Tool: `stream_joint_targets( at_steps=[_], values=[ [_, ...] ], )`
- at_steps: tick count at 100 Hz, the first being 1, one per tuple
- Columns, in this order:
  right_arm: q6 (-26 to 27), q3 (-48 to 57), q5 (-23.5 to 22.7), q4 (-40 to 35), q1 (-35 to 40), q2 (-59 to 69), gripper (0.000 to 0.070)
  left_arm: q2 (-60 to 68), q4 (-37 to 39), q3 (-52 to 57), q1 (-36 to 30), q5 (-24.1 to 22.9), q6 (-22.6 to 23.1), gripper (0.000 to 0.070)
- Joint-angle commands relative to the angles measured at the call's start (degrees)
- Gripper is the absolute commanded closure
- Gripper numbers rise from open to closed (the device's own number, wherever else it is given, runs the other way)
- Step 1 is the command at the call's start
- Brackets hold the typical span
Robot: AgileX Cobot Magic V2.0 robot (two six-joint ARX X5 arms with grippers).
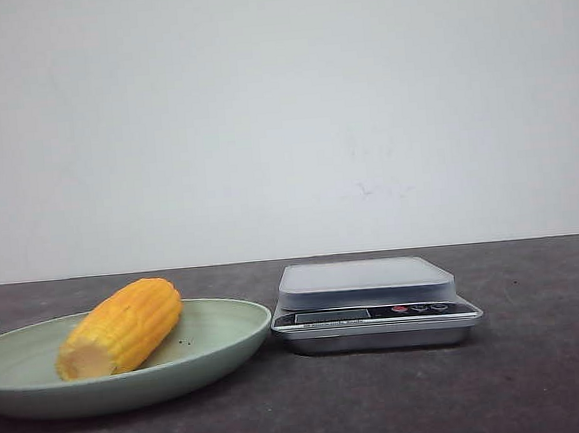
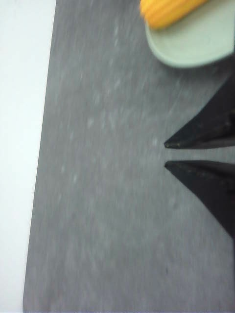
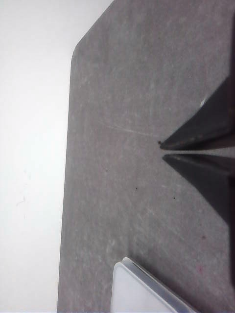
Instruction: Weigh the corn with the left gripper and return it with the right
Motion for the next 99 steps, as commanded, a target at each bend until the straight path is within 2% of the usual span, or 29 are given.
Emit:
stream_joint_targets(
  at_steps=[1, 99],
  values=[
    [0.70, -0.04, 0.02, 0.59, 0.02, 0.00, 0.0694, -0.09, -0.39, -1.03, 0.13, -0.55, 1.51, 0.0700],
    [0.70, -0.07, 0.02, 0.59, 0.02, 0.00, 0.0694, -0.07, 0.00, -1.07, 0.00, -0.26, 2.32, 0.0700]
  ],
)
